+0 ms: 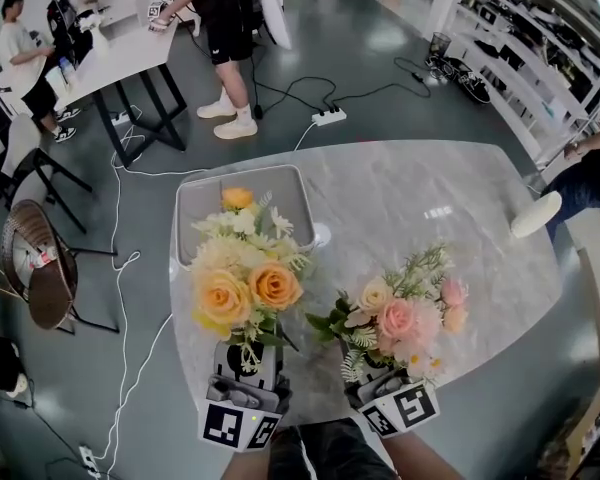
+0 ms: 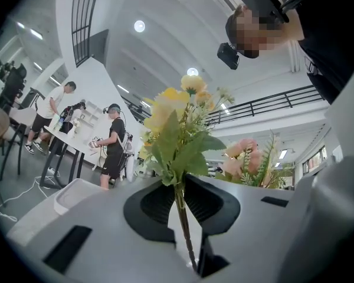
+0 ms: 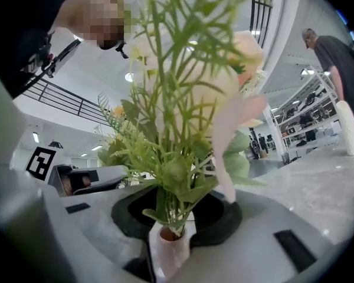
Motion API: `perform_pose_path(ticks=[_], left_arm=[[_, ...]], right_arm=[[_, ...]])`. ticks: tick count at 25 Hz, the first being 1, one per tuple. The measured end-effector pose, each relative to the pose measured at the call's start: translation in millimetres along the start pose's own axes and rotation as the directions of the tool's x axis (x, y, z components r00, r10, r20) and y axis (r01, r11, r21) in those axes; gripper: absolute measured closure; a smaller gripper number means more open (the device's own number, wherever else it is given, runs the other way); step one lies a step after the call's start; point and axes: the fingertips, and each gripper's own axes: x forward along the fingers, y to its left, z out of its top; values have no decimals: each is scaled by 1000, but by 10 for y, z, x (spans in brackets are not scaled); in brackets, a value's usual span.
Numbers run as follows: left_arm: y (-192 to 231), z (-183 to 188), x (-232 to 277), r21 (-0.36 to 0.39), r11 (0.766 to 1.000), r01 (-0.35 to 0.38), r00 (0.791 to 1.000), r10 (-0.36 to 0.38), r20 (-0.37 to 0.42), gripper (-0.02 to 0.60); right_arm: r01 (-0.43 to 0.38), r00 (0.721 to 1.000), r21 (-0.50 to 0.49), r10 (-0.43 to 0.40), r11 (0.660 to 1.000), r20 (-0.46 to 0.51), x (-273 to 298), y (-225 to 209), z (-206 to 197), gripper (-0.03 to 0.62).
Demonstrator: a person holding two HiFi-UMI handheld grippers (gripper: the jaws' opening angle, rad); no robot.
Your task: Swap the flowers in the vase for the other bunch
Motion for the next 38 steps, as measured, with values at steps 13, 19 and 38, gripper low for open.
perform_pose_path(ticks=[13, 19, 38], left_arm=[[-3, -21, 5, -11, 1000, 3, 1000, -3, 9, 523], [4, -36, 11, -13, 1000, 3, 1000, -3, 16, 523], [-25, -7, 24, -20, 1000, 19, 1000, -19, 24, 523]], right_arm=[[-18, 999, -43, 16, 999, -51, -131, 61, -34, 433], [3, 985, -9, -5, 1000, -171, -137, 26, -253, 387], [41, 980, -53, -51, 998, -192, -394, -23, -413, 385]])
